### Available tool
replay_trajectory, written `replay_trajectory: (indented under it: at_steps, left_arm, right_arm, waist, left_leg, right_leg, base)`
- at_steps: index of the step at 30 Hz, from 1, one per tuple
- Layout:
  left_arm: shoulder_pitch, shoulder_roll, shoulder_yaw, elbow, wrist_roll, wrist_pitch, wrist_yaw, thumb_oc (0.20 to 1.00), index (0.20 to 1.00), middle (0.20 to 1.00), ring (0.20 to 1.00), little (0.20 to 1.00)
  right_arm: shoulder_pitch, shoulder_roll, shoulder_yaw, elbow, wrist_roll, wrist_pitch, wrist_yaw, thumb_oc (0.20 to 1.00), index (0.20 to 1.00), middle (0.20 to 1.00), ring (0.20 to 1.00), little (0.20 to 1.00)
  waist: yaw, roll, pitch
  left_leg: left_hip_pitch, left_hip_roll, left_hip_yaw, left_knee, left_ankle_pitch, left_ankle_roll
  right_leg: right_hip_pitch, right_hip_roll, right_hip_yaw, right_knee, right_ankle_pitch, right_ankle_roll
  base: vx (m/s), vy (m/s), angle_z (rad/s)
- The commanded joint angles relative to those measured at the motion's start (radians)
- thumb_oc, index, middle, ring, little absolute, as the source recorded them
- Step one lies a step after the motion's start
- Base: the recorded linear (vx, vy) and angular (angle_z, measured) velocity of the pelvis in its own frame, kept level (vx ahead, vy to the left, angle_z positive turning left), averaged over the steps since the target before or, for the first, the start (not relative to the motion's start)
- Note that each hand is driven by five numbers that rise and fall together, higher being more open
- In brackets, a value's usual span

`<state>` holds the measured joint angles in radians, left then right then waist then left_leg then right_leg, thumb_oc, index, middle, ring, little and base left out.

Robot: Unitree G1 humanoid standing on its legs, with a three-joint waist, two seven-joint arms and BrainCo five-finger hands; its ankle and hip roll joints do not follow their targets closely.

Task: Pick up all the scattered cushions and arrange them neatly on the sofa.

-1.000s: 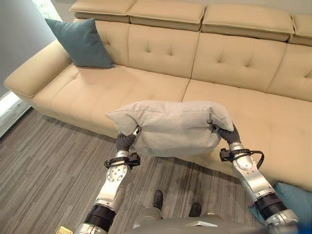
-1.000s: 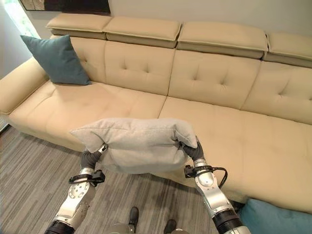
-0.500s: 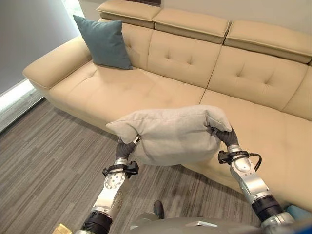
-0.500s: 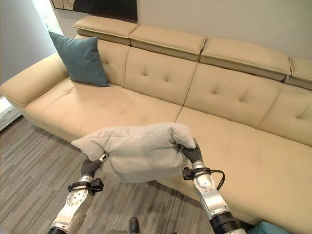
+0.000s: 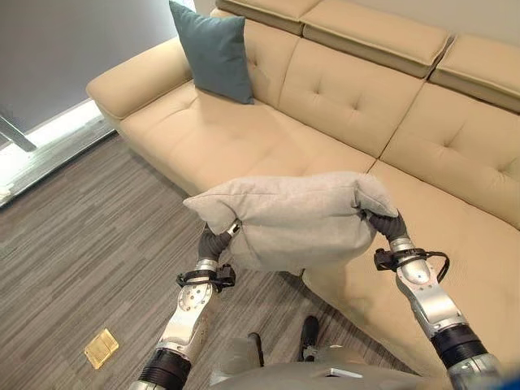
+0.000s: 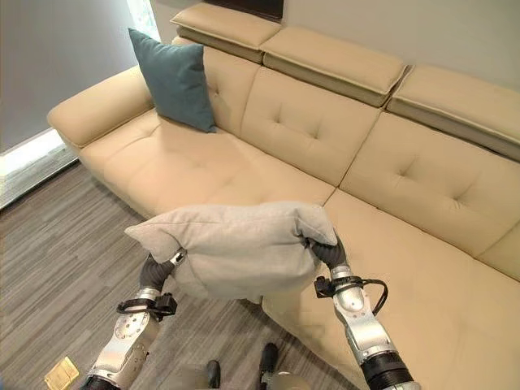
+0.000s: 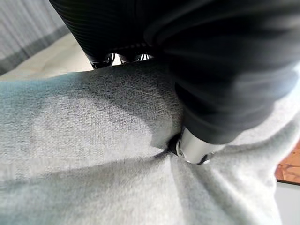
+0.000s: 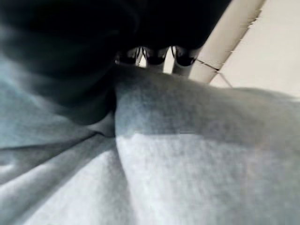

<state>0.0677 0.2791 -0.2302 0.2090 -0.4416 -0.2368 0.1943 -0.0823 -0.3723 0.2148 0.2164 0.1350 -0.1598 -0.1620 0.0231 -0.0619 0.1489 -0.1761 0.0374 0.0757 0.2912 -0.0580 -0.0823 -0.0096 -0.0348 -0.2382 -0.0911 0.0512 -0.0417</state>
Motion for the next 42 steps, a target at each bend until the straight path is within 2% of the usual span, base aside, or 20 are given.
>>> replay_trajectory:
  at_steps: [1,4,7,12,14,15,18,20,21,23,25,30,32,33,34,35,37,40,41,42]
  left_arm:
    - [-0.059,0.022,-0.001,-0.104,0.004,-0.071,-0.035,0.2,0.2,0.2,0.2,0.2]
    - [-0.05,0.025,0.004,-0.11,0.001,-0.068,-0.026,0.2,0.2,0.2,0.2,0.2]
    - [-0.049,0.03,0.001,-0.11,0.0,-0.065,-0.031,0.2,0.2,0.2,0.2,0.2]
    - [-0.047,0.056,-0.01,-0.118,0.009,-0.056,-0.039,0.2,0.2,0.2,0.2,0.2]
    - [-0.052,0.07,0.004,-0.126,0.011,-0.056,-0.037,0.2,0.2,0.2,0.2,0.2]
    - [-0.052,0.07,0.004,-0.126,0.011,-0.056,-0.037,0.2,0.2,0.2,0.2,0.2]
    - [-0.042,0.078,0.021,-0.135,0.012,-0.056,-0.038,0.2,0.2,0.2,0.2,0.2]
    - [-0.036,0.083,0.034,-0.134,0.012,-0.056,-0.041,0.2,0.2,0.2,0.2,0.2]
    - [-0.024,0.081,0.044,-0.134,0.008,-0.057,-0.042,0.2,0.2,0.2,0.2,0.2]
    - [0.012,0.071,0.064,-0.146,-0.006,-0.057,-0.053,0.2,0.2,0.2,0.2,0.2]
    - [0.016,0.068,0.066,-0.145,-0.011,-0.059,-0.061,0.2,0.2,0.2,0.2,0.2]
    - [-0.004,0.053,0.047,-0.13,-0.012,-0.061,-0.076,0.2,0.2,0.2,0.2,0.2]
    - [-0.016,0.044,0.03,-0.124,-0.014,-0.058,-0.08,0.2,0.2,0.2,0.2,0.2]
    - [-0.031,0.04,0.015,-0.12,-0.014,-0.055,-0.081,0.2,0.2,0.2,0.2,0.2]
    - [-0.031,0.04,0.015,-0.12,-0.014,-0.055,-0.081,0.2,0.2,0.2,0.2,0.2]
    - [-0.04,0.037,0.008,-0.119,-0.017,-0.055,-0.082,0.2,0.2,0.2,0.2,0.2]
    - [-0.046,0.037,0.011,-0.12,-0.017,-0.055,-0.073,0.2,0.2,0.2,0.2,0.2]
    - [-0.041,0.037,0.012,-0.125,-0.015,-0.05,-0.071,0.2,0.2,0.2,0.2,0.2]
    - [-0.041,0.04,0.011,-0.125,-0.012,-0.047,-0.067,0.2,0.2,0.2,0.2,0.2]
    - [-0.045,0.046,0.013,-0.125,-0.01,-0.045,-0.061,0.2,0.2,0.2,0.2,0.2]
  right_arm:
    - [-0.052,0.0,-0.004,-0.073,0.027,-0.085,0.0,0.2,0.2,0.2,0.2,0.2]
    - [-0.05,0.001,-0.001,-0.068,0.028,-0.085,-0.006,0.2,0.2,0.2,0.2,0.2]
    - [-0.043,-0.007,-0.002,-0.064,0.028,-0.08,-0.005,0.2,0.2,0.2,0.2,0.2]
    - [-0.033,0.0,-0.008,-0.072,0.023,-0.075,0.003,0.2,0.2,0.2,0.2,0.2]
    - [-0.06,0.018,0.002,-0.064,0.012,-0.07,0.008,0.2,0.2,0.2,0.2,0.2]
    - [-0.06,0.018,0.002,-0.064,0.011,-0.07,0.008,0.2,0.2,0.2,0.2,0.2]
    - [-0.074,0.032,0.013,-0.066,-0.003,-0.067,0.019,0.2,0.2,0.2,0.2,0.2]
    - [-0.076,0.043,0.019,-0.068,-0.003,-0.068,0.028,0.2,0.2,0.2,0.2,0.2]
    - [-0.073,0.048,0.025,-0.063,-0.004,-0.067,0.032,0.2,0.2,0.2,0.2,0.2]
    - [-0.074,0.057,0.039,-0.061,-0.003,-0.063,0.043,0.2,0.2,0.2,0.2,0.2]
    - [-0.074,0.055,0.043,-0.067,-0.002,-0.068,0.048,0.2,0.2,0.2,0.2,0.2]
    - [-0.062,0.034,0.02,-0.076,0.0,-0.076,0.036,0.2,0.2,0.2,0.2,0.2]
    - [-0.036,0.022,0.0,-0.087,0.008,-0.078,0.032,0.2,0.2,0.2,0.2,0.2]
    - [-0.023,0.012,-0.013,-0.092,0.018,-0.078,0.027,0.2,0.2,0.2,0.2,0.2]
    - [-0.022,0.012,-0.013,-0.092,0.018,-0.078,0.027,0.2,0.2,0.2,0.2,0.2]
    - [-0.017,0.001,-0.019,-0.094,0.025,-0.078,0.022,0.2,0.2,0.2,0.2,0.2]
    - [-0.018,-0.004,-0.017,-0.094,0.031,-0.074,0.021,0.2,0.2,0.2,0.2,0.2]
    - [-0.011,-0.007,-0.018,-0.09,0.034,-0.075,0.023,0.2,0.2,0.2,0.2,0.2]
    - [-0.009,-0.007,-0.02,-0.089,0.036,-0.074,0.023,0.2,0.2,0.2,0.2,0.2]
    - [-0.007,-0.009,-0.028,-0.078,0.04,-0.072,0.013,0.2,0.2,0.2,0.2,0.2]
  waist:
    - [0.017,-0.025,-0.059]
    - [0.036,-0.018,-0.054]
    - [0.04,-0.012,-0.055]
    - [0.037,0.003,-0.081]
    - [0.045,0.008,-0.093]
    - [0.047,0.007,-0.092]
    - [0.041,0.029,-0.078]
    - [0.046,0.036,-0.066]
    - [0.053,0.038,-0.061]
    - [0.065,0.041,-0.055]
    - [0.065,0.044,-0.048]
    - [0.042,0.031,-0.048]
    - [0.03,0.023,-0.044]
    - [0.023,0.011,-0.034]
    - [0.021,0.013,-0.035]
    - [0.024,0.011,-0.023]
    - [0.029,0.007,-0.021]
    - [0.033,-0.002,-0.027]
    - [0.034,-0.003,-0.03]
    - [0.039,0.005,-0.03]
  left_leg:
    - [0.024,0.024,-0.001,-0.128,0.023,0.0]
    - [-0.013,0.046,-0.051,-0.182,0.087,-0.017]
    - [-0.027,0.054,-0.064,-0.189,0.106,-0.022]
    - [0.059,0.028,-0.064,-0.223,0.073,-0.008]
    - [0.105,0.003,-0.026,-0.227,0.026,0.032]
    - [0.106,0.003,-0.024,-0.227,0.025,0.033]
    - [0.136,-0.005,0.004,-0.244,0.009,0.07]
    - [0.148,-0.005,0.027,-0.254,0.003,0.08]
    - [0.16,-0.008,0.039,-0.261,-0.003,0.08]
    - [0.182,-0.007,0.074,-0.275,-0.015,0.075]
    - [0.188,-0.002,0.083,-0.274,-0.018,0.072]
    - [0.19,-0.004,0.06,-0.244,-0.036,0.045]
    - [0.164,0.008,0.044,-0.166,-0.054,0.026]
    - [0.117,0.017,0.042,-0.069,-0.053,0.011]
    - [0.109,0.019,0.038,-0.058,-0.058,0.01]
    - [0.068,0.031,0.025,0.038,-0.042,-0.007]
    - [0.036,0.028,-0.011,0.069,-0.027,-0.01]
    - [0.014,0.034,-0.04,0.004,-0.04,-0.005]
    - [0.014,0.038,-0.05,-0.043,-0.02,-0.009]
    - [-0.013,0.064,-0.065,-0.137,0.058,-0.025]
  right_leg:
    - [0.046,-0.062,-0.028,0.039,-0.041,0.159]
    - [0.068,-0.045,-0.007,0.045,-0.072,0.151]
    - [0.088,-0.041,0.012,0.057,-0.097,0.143]
    - [0.118,-0.056,0.039,0.099,-0.124,0.147]
    - [0.09,-0.087,0.073,0.17,-0.125,0.172]
    - [0.089,-0.088,0.076,0.172,-0.126,0.172]
    - [-0.01,-0.109,0.109,0.321,-0.099,0.206]
    - [-0.065,-0.124,0.101,0.376,-0.076,0.222]
    - [-0.07,-0.142,0.067,0.353,-0.072,0.223]
    - [-0.089,-0.168,-0.029,0.262,-0.03,0.22]
    - [-0.108,-0.159,-0.065,0.234,-0.019,0.215]
    - [-0.07,-0.129,-0.068,0.17,-0.024,0.197]
    - [-0.036,-0.117,-0.083,0.145,-0.037,0.18]
    - [-0.014,-0.116,-0.091,0.133,-0.046,0.165]
    - [-0.014,-0.114,-0.095,0.131,-0.046,0.165]
    - [0.014,-0.103,-0.103,0.121,-0.059,0.146]
    - [0.025,-0.097,-0.099,0.117,-0.071,0.136]
    - [0.04,-0.094,-0.089,0.105,-0.082,0.141]
    - [0.049,-0.09,-0.083,0.1,-0.084,0.144]
    - [0.076,-0.08,-0.072,0.09,-0.099,0.15]
  base:
    - [0.16,0.018,-0.46]
    - [0.14,0.044,-0.52]
    - [0.14,0.094,-0.36]
    - [0.2,0.193,-0.12]
    - [0.16,0.309,-0.28]
    - [0.1,0.262,-0.79]
    - [0.03,0.165,-0.94]
    - [0.0,0.08,-0.82]
    - [0.03,0.032,-0.62]
    - [0.06,-0.039,-0.85]
    - [0.07,-0.055,-0.8]
    - [0.14,-0.125,0.07]
    - [0.13,-0.189,0.18]
    - [0.09,-0.157,0.23]
    - [0.1,-0.173,0.38]
    - [0.04,-0.077,0.69]
    - [0.07,-0.076,0.43]
    - [0.14,-0.007,-0.1]
    - [0.22,0.12,-0.02]
    - [0.17,0.106,0.07]
